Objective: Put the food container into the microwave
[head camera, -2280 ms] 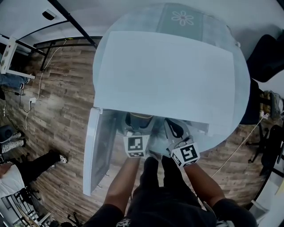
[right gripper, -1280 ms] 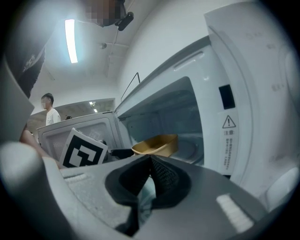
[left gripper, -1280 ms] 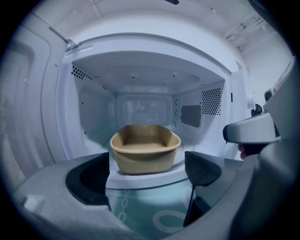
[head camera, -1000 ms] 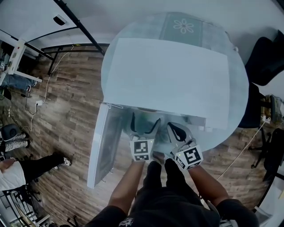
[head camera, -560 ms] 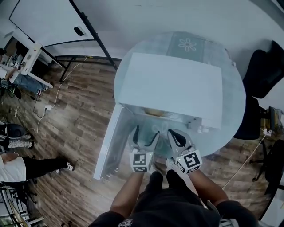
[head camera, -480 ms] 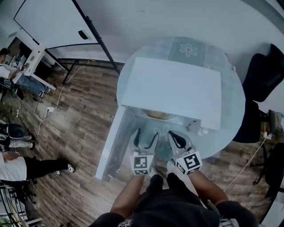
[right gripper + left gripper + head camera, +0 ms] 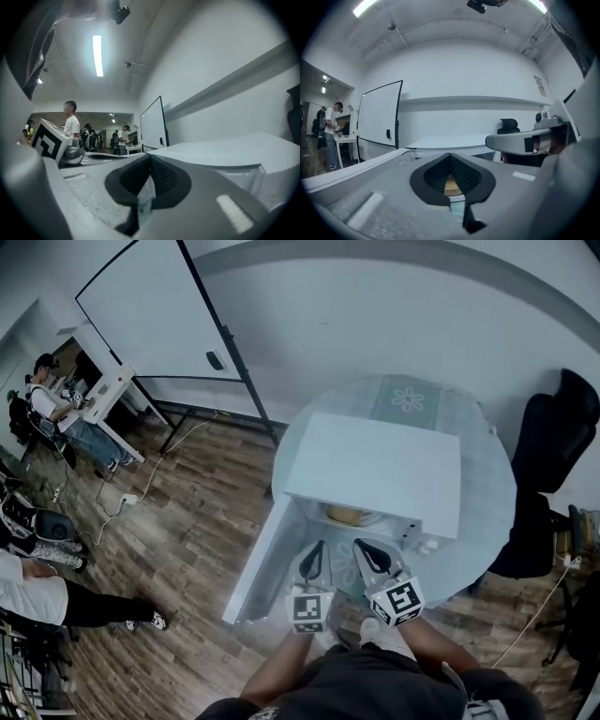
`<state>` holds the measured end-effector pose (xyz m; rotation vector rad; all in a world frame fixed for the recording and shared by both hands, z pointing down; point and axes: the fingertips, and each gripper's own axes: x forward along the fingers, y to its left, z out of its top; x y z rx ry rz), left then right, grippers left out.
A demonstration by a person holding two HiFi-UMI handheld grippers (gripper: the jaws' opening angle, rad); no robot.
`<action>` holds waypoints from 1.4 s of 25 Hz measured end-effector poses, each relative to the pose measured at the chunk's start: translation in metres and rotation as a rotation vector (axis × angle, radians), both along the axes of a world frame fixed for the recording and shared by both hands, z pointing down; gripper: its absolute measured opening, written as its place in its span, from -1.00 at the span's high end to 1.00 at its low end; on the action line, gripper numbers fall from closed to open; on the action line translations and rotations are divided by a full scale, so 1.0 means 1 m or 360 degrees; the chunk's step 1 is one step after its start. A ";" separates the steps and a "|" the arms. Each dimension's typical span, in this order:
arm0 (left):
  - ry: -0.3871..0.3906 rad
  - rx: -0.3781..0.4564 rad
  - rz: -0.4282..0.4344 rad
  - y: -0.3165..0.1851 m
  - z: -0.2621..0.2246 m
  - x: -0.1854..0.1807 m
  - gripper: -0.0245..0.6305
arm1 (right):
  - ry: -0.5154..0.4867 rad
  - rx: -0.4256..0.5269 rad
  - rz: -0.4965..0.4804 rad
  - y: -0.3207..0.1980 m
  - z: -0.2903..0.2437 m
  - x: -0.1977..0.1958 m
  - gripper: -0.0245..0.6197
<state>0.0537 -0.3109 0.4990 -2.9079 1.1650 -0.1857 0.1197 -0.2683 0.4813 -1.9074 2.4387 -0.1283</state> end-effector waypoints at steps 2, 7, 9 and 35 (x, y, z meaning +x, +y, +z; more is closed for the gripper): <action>0.0013 0.0001 0.0038 0.005 -0.007 0.003 0.91 | 0.0003 0.0031 -0.0018 0.002 -0.009 -0.005 0.92; 0.0055 0.0021 0.0057 0.007 -0.021 0.001 0.91 | -0.0018 0.0095 -0.0008 0.000 -0.029 -0.004 0.92; 0.0067 0.0041 0.0043 0.006 -0.028 -0.002 0.91 | -0.0002 0.0117 0.0001 -0.002 -0.038 -0.003 0.92; 0.0184 -0.0010 0.0012 0.007 -0.036 -0.039 0.91 | 0.0019 0.0193 0.0042 0.009 -0.060 -0.022 0.92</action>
